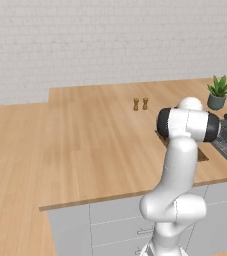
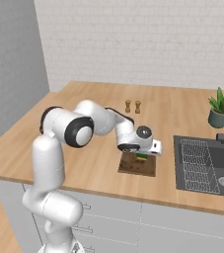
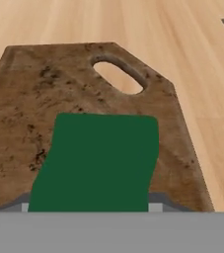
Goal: Pick up the sponge from the counter and clean the cutting board by briefly scrubbing or pressing down on the cutting board. Once finished, release the sponge.
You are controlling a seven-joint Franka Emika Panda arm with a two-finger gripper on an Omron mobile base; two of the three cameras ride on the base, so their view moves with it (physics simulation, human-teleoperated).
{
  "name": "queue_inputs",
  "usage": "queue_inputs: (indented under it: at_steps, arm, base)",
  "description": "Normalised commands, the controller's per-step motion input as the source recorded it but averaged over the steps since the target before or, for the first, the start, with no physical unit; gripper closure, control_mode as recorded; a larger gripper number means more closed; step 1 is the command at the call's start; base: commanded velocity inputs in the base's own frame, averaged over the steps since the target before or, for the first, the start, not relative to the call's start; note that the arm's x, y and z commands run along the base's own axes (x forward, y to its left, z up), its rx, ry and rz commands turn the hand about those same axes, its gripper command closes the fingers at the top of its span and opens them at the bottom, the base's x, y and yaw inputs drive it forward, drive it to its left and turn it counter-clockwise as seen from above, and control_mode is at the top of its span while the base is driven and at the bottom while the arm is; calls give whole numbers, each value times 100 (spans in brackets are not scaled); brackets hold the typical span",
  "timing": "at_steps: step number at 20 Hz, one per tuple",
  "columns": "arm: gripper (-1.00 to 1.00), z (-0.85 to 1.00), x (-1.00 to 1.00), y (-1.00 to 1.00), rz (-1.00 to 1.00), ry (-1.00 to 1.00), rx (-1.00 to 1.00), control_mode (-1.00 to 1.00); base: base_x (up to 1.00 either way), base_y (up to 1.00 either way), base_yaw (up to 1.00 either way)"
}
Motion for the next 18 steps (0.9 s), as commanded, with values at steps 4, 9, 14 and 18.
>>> queue_inputs:
  at_steps: [4, 9, 14, 18]
  arm:
    - [100, -34, -100, 0, 0, 0, -3, -100]
    - [100, -24, -84, 10, 0, 0, -3, -100]
    - [100, -16, -14, 32, 0, 0, -3, -100]
    - [100, -4, 28, 47, 0, -2, -1, -100]
  base:
    - [0, 0, 0]
    - [0, 0, 0]
    - [0, 0, 0]
    - [0, 0, 0]
